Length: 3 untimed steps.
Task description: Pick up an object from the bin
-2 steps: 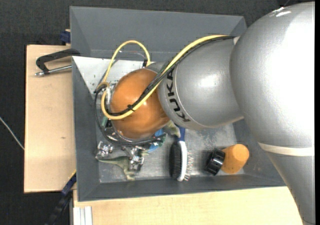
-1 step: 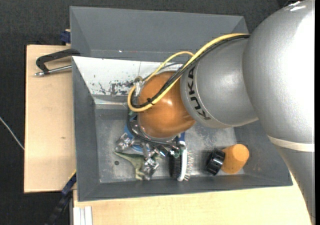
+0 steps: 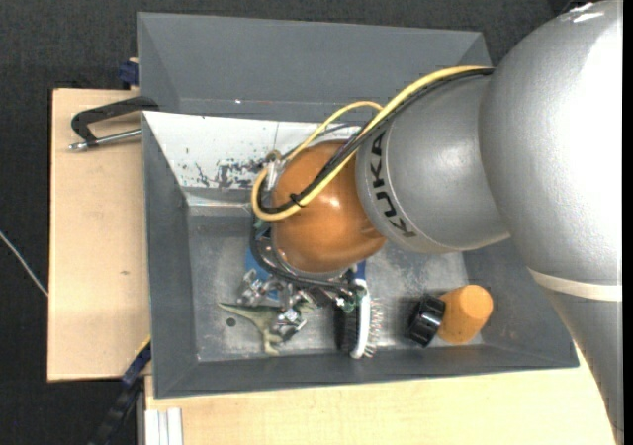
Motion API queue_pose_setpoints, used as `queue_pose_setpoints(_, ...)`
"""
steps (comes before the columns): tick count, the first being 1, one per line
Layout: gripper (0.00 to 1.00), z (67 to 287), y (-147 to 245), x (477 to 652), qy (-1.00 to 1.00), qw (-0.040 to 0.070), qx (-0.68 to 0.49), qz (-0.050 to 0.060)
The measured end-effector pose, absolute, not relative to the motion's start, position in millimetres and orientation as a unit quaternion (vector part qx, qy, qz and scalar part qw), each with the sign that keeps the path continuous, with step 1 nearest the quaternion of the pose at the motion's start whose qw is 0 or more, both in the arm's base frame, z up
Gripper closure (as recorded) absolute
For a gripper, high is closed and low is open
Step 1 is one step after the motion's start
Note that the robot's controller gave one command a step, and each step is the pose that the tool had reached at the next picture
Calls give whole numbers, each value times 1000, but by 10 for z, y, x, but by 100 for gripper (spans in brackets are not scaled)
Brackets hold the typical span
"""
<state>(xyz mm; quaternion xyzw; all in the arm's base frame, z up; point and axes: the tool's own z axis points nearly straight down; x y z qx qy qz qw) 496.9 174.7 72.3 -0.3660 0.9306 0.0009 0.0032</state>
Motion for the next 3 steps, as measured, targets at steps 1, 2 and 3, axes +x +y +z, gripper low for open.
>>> queue_pose_setpoints(1, 100, 781, 1760, 4980, 931, 3, -366, 1)
queue_pose_setpoints(2, 100, 1265, 1782, 4997, 931, 5, -365, 1)
queue_pose_setpoints(3, 100, 1945, 1802, 5019, 931, 7, -365, 1)
